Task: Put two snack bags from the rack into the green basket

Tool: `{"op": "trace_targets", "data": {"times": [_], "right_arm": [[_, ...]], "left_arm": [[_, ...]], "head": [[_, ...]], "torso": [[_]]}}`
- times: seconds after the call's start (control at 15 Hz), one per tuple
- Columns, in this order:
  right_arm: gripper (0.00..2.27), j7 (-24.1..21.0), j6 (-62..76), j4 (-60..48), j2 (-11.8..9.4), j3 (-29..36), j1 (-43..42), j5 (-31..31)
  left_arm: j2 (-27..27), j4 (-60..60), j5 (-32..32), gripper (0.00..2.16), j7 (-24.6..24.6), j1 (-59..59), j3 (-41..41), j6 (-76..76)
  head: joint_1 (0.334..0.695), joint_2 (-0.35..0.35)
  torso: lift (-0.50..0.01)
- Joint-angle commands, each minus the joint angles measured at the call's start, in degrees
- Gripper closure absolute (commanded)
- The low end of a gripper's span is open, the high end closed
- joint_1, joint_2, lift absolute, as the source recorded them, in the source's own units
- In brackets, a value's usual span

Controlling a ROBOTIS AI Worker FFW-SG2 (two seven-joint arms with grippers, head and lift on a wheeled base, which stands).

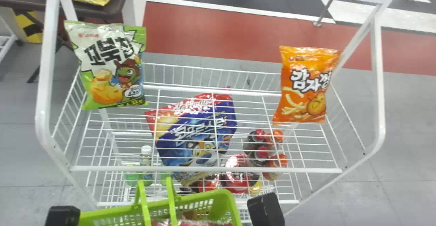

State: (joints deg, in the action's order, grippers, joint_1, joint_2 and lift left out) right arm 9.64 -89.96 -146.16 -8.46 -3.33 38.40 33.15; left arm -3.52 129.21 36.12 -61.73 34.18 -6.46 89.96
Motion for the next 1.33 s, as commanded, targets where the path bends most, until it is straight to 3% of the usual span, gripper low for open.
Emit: {"op": "trace_targets", "data": {"times": [0.0,0.27,0.33,0.4,0.47,0.53,0.73,0.93,1.07,1.27], "right_arm": [[2.25,-0.3,1.4,4.5,-0.2,-2.7,-1.0,-4.2],[2.24,-0.4,24.3,12.9,-2.3,-8.5,-2.4,-13.1],[2.11,-0.5,24.8,13.2,-2.2,-9.2,-2.4,-15.0],[1.54,-0.2,24.1,12.5,-2.4,-9.4,-1.8,-15.3],[0.40,-0.2,23.4,10.4,-2.8,-9.3,-0.5,-15.3],[0.00,-0.1,20.7,7.8,-3.1,-9.2,0.3,-15.0],[0.05,2.1,12.1,-2.2,-3.3,-6.6,3.8,-14.2],[0.13,4.3,12.1,-7.1,-3.3,-2.5,6.0,-13.1],[0.13,4.2,19.3,-8.1,-3.3,-0.9,6.9,-15.0],[0.13,0.4,37.8,-7.1,-3.0,-1.1,8.4,-20.4]], "left_arm": [[0.0,0.2,0.0,1.19,0.0,0.2,0.0,0.1],[-0.2,0.5,-0.1,1.19,0.0,0.2,0.4,0.1],[-0.3,0.5,-0.1,1.19,-0.1,0.2,0.4,0.1],[-0.4,0.5,-0.1,1.19,-0.1,0.2,0.2,0.1],[-0.5,0.5,-0.1,1.19,-0.1,0.2,0.0,0.1],[-0.5,0.5,0.0,1.19,-0.2,0.2,-0.2,0.1],[-0.5,0.4,0.0,1.19,-0.3,-0.1,-0.3,0.1],[-0.5,0.2,0.0,1.19,-0.3,-0.4,-0.5,0.1],[-0.4,-0.2,0.0,1.19,-0.3,-0.9,-0.5,0.1],[-0.5,-0.9,0.1,1.19,-0.3,-1.4,-0.5,0.1]], "head": [[0.695,-0.199],[0.695,-0.204],[0.695,-0.193],[0.695,-0.176],[0.695,-0.171],[0.695,-0.167],[0.695,-0.165],[0.695,-0.200],[0.695,-0.228],[0.695,-0.279]], "torso": [[-0.002],[-0.002],[-0.002],[-0.002],[-0.002],[-0.002],[-0.002],[-0.002],[-0.002],[-0.002]]}}
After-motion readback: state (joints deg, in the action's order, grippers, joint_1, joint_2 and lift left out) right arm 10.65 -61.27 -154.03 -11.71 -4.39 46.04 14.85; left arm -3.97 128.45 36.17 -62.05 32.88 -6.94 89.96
